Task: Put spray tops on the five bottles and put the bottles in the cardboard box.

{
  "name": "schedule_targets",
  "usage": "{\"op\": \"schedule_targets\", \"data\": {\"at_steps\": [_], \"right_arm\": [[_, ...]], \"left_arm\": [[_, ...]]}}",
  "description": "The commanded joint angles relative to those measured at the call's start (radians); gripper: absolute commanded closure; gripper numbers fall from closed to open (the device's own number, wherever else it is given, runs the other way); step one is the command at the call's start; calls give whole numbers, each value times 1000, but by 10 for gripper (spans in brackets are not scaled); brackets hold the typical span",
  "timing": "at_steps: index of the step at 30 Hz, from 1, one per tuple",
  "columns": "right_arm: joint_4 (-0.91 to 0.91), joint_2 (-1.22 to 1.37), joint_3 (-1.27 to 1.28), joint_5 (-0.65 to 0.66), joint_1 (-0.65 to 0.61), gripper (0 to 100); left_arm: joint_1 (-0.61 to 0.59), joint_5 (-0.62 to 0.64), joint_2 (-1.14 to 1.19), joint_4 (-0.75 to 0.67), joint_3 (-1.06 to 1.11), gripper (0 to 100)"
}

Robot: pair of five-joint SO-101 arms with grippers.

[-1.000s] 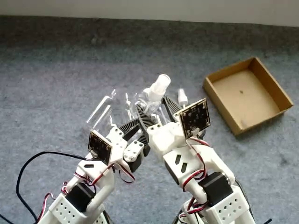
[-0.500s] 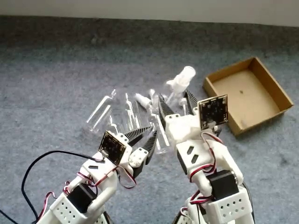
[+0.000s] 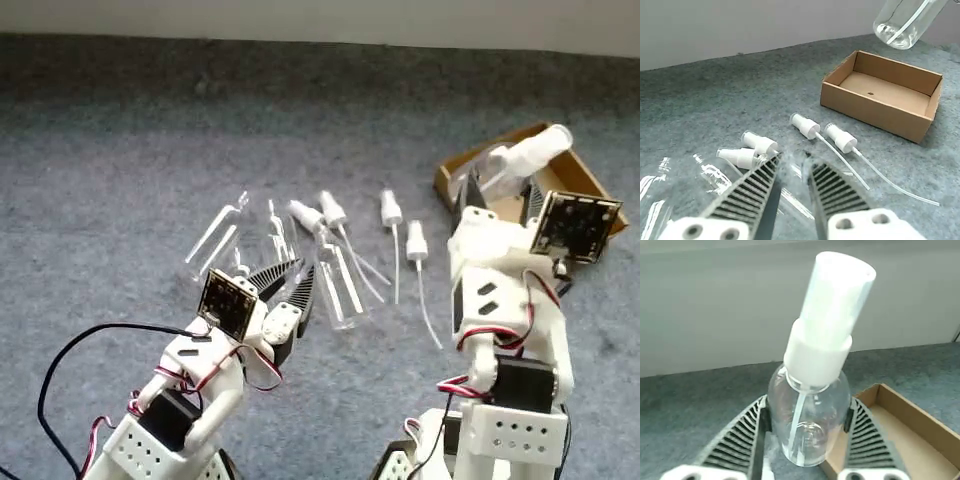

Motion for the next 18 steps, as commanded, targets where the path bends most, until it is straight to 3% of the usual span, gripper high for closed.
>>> {"op": "schedule_targets", "data": {"at_steps": [1, 10, 18], "right_arm": [[-4, 143, -136, 2, 54, 917], [-7, 483, -344, 3, 140, 916], [-7, 766, -581, 3, 145, 916]], "left_arm": [[-13, -14, -8, 8, 18, 994], [-13, -17, -8, 9, 18, 994], [-13, -17, -8, 9, 18, 994]]}}
